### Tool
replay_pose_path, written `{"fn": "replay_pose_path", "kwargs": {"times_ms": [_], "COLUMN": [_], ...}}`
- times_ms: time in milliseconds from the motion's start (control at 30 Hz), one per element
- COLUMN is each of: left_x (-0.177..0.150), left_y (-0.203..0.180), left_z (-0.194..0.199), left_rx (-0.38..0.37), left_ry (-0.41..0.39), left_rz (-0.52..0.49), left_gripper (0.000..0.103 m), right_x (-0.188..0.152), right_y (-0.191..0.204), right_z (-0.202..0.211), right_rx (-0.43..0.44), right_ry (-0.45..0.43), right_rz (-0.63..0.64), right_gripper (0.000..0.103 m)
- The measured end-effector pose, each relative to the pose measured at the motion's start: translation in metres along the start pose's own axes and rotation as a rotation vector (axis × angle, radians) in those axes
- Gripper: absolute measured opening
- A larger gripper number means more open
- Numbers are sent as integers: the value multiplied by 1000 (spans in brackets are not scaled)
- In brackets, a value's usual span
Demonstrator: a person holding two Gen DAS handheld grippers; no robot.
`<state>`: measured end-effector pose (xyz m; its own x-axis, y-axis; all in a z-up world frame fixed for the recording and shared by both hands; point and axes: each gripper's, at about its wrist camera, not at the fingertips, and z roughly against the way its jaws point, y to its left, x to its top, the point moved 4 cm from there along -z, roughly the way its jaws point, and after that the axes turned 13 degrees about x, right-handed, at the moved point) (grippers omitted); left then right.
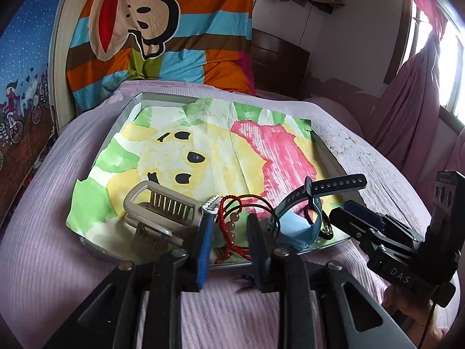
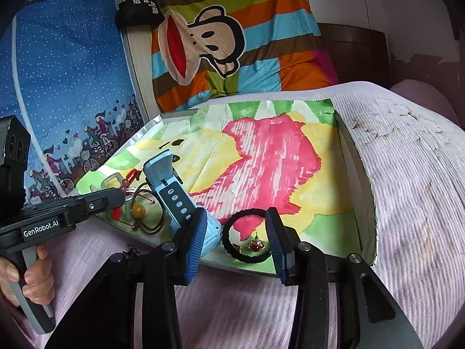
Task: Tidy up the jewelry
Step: 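Lower the keychain and gold ring into the tray and open both tools, then move both tools back toward the black hair clip and silver ring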
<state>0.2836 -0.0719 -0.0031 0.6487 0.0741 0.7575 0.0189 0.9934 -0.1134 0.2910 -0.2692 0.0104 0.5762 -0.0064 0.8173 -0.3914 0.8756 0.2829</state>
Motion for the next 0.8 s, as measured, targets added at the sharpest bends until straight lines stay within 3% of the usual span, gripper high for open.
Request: {"fn": "replay_pose_path", "kwargs": {"times_ms": [33, 67, 167, 300, 400, 533, 800], "left_x": [-1, -1, -2, -5, -8, -15, -30], "left_y": [1, 2, 5, 9, 11, 15, 23], "left_z": [3, 7, 21, 44, 62, 81, 105], "left_rx": [-2, -1, -3, 20, 51, 78, 123], "left_ry": [-11, -31, -80, -162, -223, -282, -338], "left_rz": [2, 6, 12, 28, 18, 13, -5], "left_gripper": [50, 55, 59, 90, 100, 103, 103], "right_x": [1, 1, 2, 1, 0, -3, -18], "right_y": [1, 2, 6, 11, 16, 24, 45], "right_z": [4, 8, 23, 47, 66, 90, 116], "right_rx": [-4, -7, -23, -38, -42, -48, -44], "right_ry": [-14, -30, -76, -146, -201, -248, -269], "right_rz": [5, 11, 25, 36, 36, 48, 76], "right_gripper": [45, 49, 58, 78, 92, 101, 102]}}
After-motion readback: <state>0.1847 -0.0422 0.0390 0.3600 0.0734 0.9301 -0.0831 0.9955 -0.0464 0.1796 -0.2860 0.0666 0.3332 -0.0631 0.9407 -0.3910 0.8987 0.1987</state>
